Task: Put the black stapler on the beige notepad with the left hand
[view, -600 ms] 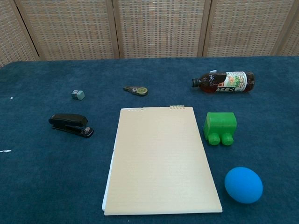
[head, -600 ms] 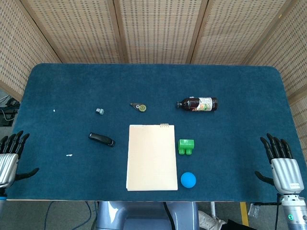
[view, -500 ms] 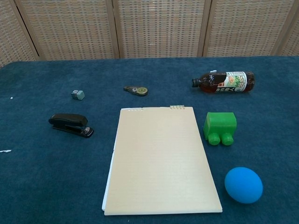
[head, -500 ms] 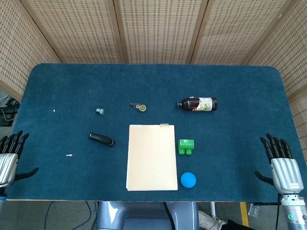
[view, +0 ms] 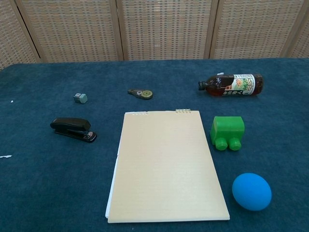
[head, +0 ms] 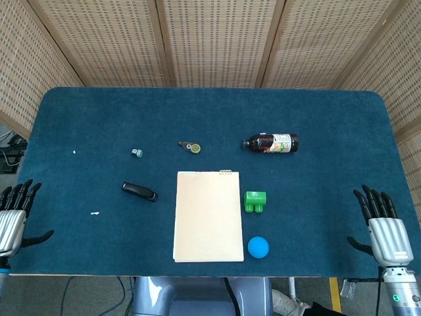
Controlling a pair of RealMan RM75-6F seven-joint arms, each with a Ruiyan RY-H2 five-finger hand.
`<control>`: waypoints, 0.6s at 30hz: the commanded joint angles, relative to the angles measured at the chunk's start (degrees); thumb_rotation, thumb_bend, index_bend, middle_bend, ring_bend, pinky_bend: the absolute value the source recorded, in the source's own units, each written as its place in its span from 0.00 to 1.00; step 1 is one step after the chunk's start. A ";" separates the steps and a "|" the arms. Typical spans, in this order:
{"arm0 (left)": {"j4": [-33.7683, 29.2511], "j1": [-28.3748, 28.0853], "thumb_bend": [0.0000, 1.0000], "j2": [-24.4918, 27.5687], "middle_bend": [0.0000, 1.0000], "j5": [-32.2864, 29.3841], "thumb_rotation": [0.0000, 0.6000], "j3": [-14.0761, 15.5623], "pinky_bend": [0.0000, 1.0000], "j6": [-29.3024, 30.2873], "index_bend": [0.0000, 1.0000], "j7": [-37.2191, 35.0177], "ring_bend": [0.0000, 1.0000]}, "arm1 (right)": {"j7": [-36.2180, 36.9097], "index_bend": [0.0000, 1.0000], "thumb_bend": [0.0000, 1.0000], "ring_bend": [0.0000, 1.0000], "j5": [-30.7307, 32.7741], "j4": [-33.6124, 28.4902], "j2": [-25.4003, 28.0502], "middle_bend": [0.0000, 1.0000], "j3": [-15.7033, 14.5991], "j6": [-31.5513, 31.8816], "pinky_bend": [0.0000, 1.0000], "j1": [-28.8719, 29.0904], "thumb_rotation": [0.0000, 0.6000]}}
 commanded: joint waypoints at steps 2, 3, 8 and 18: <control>-0.17 0.01 0.15 -0.02 0.00 0.08 1.00 0.14 0.00 -0.02 0.00 0.32 0.00 | 0.22 0.00 0.18 0.00 -0.08 -0.04 0.12 0.00 -0.06 -0.02 0.00 0.00 1.00; -0.26 0.00 0.15 -0.01 0.00 0.16 1.00 0.21 0.00 -0.05 0.00 0.40 0.00 | 0.26 0.00 0.18 0.00 -0.08 -0.03 0.16 0.00 -0.10 -0.06 0.00 -0.01 1.00; -0.28 -0.16 0.15 -0.06 0.00 0.24 1.00 0.30 0.00 -0.29 0.00 0.61 0.00 | 0.27 0.00 0.18 0.00 -0.06 -0.16 0.30 0.00 -0.23 -0.21 0.00 -0.04 1.00; -0.38 -5.42 0.15 -0.06 0.00 -1.78 1.00 -1.51 0.00 -7.80 0.00 2.50 0.00 | -0.14 0.00 0.18 0.00 0.73 -0.39 0.33 0.00 -0.22 -0.99 0.00 0.08 1.00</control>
